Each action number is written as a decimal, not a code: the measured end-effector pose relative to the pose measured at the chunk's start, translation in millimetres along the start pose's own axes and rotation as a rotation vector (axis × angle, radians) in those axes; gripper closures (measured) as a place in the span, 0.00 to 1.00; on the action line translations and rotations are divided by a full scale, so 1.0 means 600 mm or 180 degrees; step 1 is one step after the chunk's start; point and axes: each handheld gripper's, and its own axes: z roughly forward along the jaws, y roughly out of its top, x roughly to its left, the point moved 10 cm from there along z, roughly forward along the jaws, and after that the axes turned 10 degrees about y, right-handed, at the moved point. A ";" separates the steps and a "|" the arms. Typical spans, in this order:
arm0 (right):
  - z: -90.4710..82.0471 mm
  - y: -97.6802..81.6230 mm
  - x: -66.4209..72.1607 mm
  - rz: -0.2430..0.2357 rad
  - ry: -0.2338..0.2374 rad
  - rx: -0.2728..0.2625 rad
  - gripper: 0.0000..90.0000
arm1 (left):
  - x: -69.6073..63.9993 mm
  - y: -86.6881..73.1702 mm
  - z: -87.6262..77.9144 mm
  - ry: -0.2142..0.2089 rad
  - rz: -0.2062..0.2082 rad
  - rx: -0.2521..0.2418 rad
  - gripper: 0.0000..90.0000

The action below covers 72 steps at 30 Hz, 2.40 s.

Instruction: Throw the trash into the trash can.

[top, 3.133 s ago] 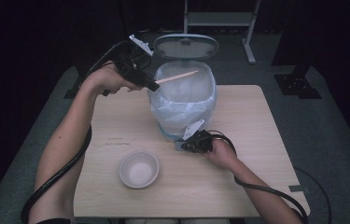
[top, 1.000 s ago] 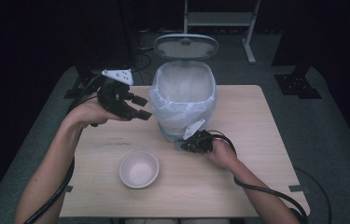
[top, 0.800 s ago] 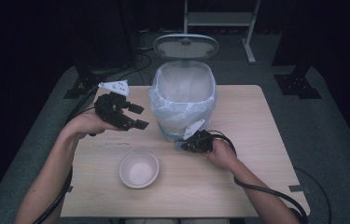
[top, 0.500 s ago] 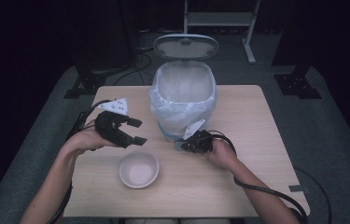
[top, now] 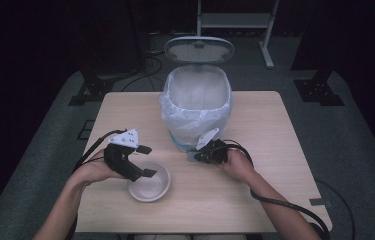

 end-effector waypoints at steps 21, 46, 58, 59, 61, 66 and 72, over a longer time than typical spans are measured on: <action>-0.004 -0.008 0.011 0.0299 -0.0027 0.0113 1.00 | -0.057 -0.114 0.043 -0.0174 -0.0054 0.0097 0.24; -0.004 -0.005 0.002 0.0223 -0.0088 0.0079 1.00 | -0.078 -0.182 0.072 -0.0147 0.0139 0.0378 0.57; -0.004 -0.006 0.002 0.0217 -0.0088 0.0092 1.00 | -0.063 -0.160 0.052 -0.0072 0.0133 0.0209 0.83; -0.004 -0.005 0.002 0.0215 -0.0086 0.0082 1.00 | -0.060 -0.154 0.047 -0.0100 0.0069 0.0164 0.85; -0.003 -0.005 0.007 0.0215 -0.0027 0.0081 1.00 | -0.053 -0.147 0.039 -0.0094 0.0009 0.0120 0.87; -0.004 -0.005 0.004 0.0171 -0.0047 0.0091 1.00 | -0.040 -0.132 0.018 -0.0092 -0.0051 0.0092 0.90; -0.004 -0.006 0.002 0.0219 -0.0076 0.0078 1.00 | -0.030 -0.112 -0.001 -0.0119 -0.0099 0.0018 0.92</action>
